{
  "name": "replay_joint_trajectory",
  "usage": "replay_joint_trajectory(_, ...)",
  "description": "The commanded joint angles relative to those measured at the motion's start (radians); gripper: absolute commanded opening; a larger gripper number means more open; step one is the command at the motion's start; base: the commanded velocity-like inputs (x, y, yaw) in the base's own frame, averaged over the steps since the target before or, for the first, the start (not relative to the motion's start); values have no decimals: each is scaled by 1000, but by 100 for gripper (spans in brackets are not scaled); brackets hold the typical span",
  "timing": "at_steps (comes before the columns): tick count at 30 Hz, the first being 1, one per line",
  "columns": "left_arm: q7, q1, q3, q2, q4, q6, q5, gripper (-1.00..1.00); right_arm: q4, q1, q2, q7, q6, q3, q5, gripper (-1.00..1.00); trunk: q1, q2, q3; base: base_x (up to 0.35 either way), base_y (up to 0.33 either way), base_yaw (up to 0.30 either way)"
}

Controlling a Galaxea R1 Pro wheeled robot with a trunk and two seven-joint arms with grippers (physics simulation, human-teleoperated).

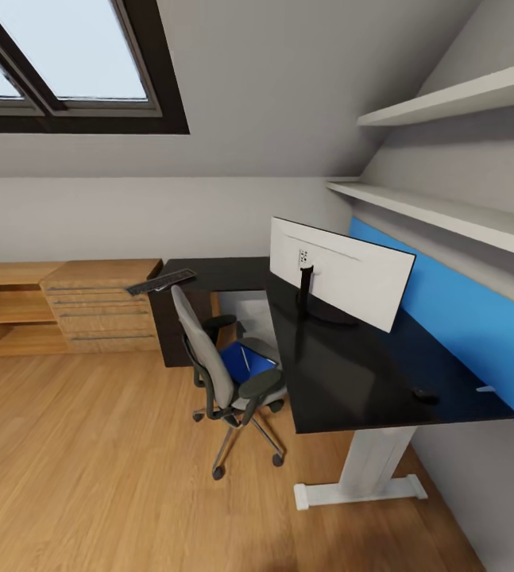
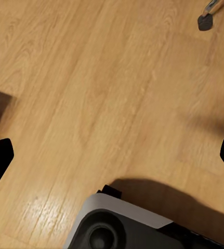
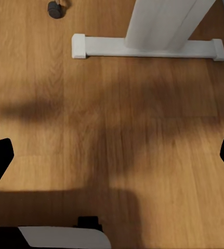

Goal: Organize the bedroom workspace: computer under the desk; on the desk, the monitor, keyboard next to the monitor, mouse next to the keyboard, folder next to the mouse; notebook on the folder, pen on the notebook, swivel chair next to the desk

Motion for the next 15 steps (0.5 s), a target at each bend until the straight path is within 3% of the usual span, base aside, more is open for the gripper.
replay_joint_trajectory(1, 5, -1, -1, 0, 2, -3, -1, 100, 1, -1, 0, -8, -1, 1, 10, 100, 4, -8, -5, 0, 0, 0)
replay_joint_trajectory(15, 10, -1, 4, 12, 7, -7, 3, 100, 1, -1, 0, -9, -2, -1, 9, 100, 58, -106, -49, 0, 0, 0)
